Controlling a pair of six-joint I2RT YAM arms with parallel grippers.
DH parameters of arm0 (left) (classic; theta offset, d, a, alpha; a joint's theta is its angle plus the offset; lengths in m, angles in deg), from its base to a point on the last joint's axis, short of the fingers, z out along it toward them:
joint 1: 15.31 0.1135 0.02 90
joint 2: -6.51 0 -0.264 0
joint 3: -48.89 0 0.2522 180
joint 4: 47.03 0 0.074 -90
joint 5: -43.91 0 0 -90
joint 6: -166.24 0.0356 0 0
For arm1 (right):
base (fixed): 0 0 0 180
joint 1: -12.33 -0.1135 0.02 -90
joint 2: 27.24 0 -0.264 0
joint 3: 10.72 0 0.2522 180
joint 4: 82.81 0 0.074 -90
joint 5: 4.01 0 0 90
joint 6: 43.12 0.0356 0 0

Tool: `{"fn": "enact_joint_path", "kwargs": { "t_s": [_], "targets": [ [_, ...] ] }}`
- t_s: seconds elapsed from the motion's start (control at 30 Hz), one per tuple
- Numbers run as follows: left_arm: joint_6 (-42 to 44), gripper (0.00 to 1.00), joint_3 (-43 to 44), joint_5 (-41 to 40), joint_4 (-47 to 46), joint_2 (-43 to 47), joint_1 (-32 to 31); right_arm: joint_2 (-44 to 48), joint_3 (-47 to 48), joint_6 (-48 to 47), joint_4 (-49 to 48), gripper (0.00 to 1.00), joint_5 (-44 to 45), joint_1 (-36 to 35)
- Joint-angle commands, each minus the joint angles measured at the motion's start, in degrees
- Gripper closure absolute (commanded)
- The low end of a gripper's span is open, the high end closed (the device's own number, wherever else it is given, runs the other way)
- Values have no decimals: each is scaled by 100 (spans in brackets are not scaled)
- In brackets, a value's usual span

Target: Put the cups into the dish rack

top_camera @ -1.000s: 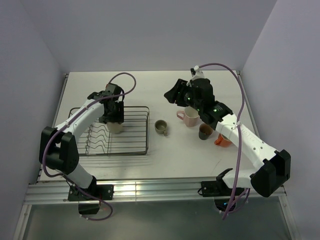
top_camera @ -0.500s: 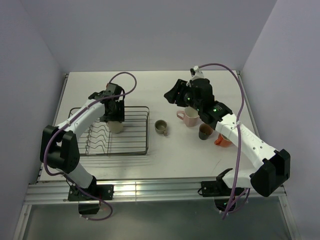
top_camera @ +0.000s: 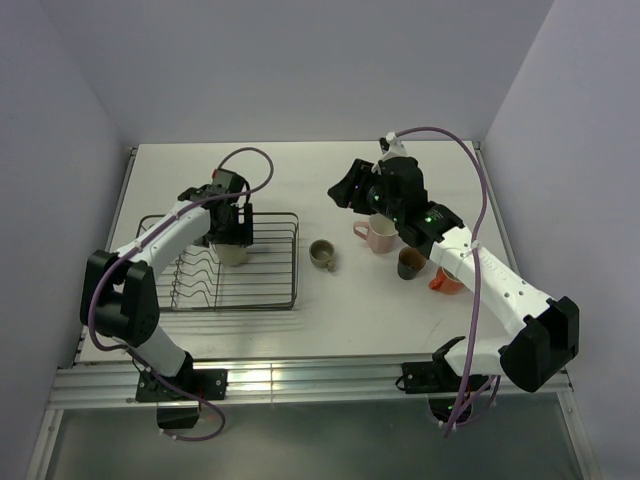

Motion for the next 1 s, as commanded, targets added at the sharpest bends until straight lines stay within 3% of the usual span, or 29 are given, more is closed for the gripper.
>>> {"fn": "enact_joint_path", "kwargs": {
  "t_s": [0.0,0.4,0.6,0.97],
  "targets": [
    [-21,4,194,-82,-34,341,-27,17,328,-133,25,41,50,29],
    [-118,5,853,-187,221,1123,-80,43,539,-353,499,41,568,29],
    [-206,5,985,-328,116,1860,-124,-97,899,-722,1438,42,1693,37],
    [-276,5,643,753,-693,2784,-221,8,522,-1039,2222,45,1984,169]
  ]
}}
